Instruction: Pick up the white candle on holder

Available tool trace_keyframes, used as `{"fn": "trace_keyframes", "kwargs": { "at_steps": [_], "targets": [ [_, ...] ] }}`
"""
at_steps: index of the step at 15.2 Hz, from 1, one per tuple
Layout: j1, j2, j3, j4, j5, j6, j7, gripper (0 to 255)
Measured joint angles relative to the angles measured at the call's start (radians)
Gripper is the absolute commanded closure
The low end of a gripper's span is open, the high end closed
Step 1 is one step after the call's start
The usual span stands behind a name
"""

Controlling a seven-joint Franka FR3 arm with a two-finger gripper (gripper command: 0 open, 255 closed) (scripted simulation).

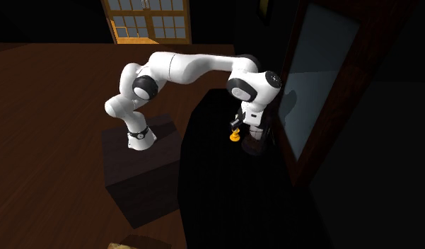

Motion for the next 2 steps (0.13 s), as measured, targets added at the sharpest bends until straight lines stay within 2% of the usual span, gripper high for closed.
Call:
{"fn": "trace_keyframes", "kwargs": {
  "at_steps": [2],
  "targets": [
    [0.005, 0.006, 0.000, 0.026, -0.001, -0.020, 0.004, 255]
  ]
}}
